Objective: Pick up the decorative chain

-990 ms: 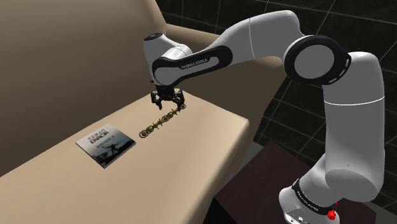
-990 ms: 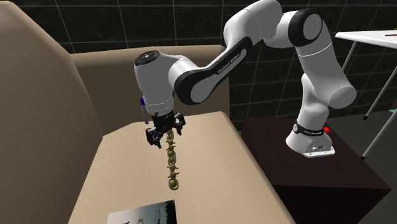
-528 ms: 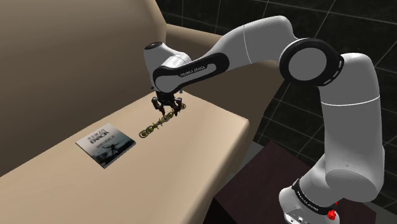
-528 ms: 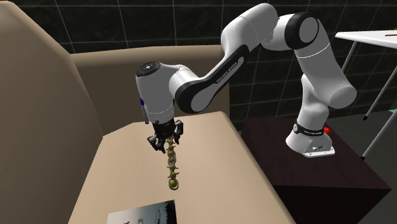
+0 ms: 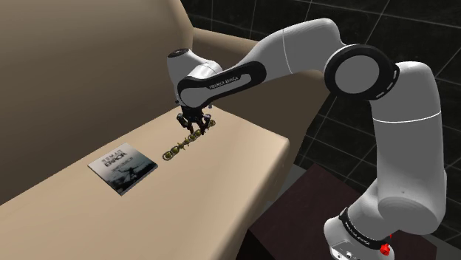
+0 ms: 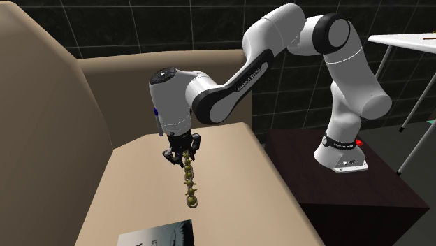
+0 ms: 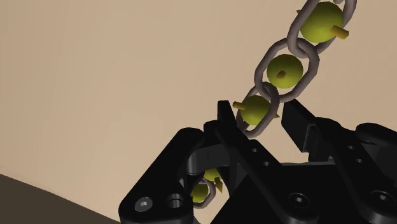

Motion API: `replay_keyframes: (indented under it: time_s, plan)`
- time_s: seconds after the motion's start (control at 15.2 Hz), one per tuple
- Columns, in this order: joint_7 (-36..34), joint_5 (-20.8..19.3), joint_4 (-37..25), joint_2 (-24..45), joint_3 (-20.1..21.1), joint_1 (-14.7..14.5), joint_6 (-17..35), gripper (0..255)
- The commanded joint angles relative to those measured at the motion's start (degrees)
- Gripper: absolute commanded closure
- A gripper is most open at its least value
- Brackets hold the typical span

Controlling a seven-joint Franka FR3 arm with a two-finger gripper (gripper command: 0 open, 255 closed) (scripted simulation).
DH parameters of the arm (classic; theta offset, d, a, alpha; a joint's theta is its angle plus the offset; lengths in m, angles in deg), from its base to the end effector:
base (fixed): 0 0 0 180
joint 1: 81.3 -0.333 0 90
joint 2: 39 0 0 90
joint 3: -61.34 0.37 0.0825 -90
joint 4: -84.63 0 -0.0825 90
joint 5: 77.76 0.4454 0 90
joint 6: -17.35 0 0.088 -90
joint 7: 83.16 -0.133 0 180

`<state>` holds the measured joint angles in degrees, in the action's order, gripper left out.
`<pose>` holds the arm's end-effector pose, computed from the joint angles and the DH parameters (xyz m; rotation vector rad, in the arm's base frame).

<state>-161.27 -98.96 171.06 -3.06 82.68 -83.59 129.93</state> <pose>0.7356 0.2395 0.2941 2.7191 -1.2115 0.0171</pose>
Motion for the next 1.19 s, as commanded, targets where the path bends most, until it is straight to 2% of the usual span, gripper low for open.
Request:
replay_keyframes:
  time_s: [0.0,1.12]
  plan:
    - [-0.1,0.0,0.2,0.0,0.0,0.0,0.1,255]
    - [2.1,2.1,-5.0,-4.2,1.2,0.1,-8.9,255]
